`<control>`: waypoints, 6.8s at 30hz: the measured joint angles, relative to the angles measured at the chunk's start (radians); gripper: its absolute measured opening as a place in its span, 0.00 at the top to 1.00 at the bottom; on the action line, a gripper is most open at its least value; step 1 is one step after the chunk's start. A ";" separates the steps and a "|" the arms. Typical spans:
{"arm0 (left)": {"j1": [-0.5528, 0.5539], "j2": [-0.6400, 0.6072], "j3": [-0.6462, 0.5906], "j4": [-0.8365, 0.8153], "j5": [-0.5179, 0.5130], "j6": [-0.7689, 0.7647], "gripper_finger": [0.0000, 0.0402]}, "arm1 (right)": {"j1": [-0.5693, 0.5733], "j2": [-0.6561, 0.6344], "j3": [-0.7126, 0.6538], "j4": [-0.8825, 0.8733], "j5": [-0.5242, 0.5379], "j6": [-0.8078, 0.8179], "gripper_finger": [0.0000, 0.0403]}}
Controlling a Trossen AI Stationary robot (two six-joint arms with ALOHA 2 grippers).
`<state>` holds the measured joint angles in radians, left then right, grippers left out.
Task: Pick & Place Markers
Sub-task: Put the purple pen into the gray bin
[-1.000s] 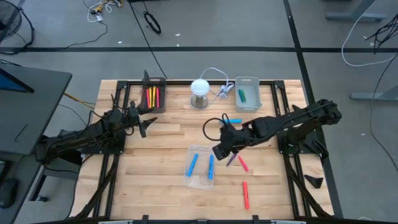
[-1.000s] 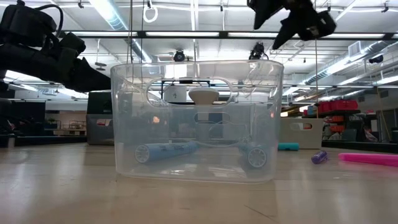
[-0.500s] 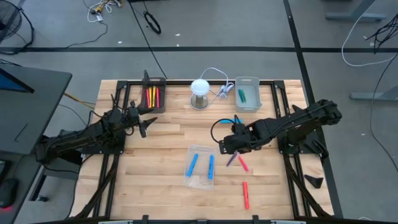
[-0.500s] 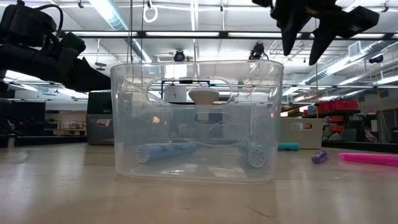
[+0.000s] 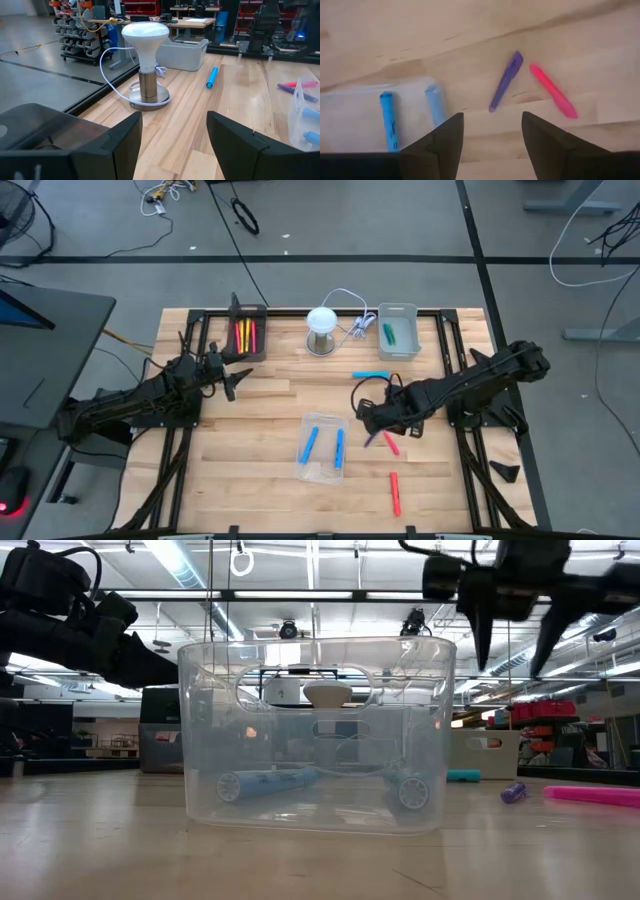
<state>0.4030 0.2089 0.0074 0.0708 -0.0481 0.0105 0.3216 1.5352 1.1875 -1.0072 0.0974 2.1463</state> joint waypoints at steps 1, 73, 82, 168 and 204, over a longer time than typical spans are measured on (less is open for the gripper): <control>0.000 0.000 0.000 0.000 0.000 0.000 0.43 | 0.006 0.000 -0.023 0.027 0.000 0.033 0.49; 0.000 0.000 0.000 -0.001 0.000 0.000 0.43 | -0.035 0.292 -0.106 0.230 -0.108 0.109 0.95; 0.000 0.000 0.000 0.000 0.000 0.000 0.43 | -0.036 0.269 -0.047 0.107 -0.081 -0.006 0.94; 0.000 0.000 0.000 -0.001 0.000 0.000 0.43 | -1.209 0.125 0.276 -0.274 0.019 -1.441 0.94; 0.000 0.000 0.000 -0.001 0.000 0.000 0.43 | -1.225 0.180 -0.045 0.059 -0.047 -1.500 0.94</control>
<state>0.4027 0.2089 0.0074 0.0700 -0.0483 0.0105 -0.9031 1.7149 1.1426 -0.9481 0.0504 0.6464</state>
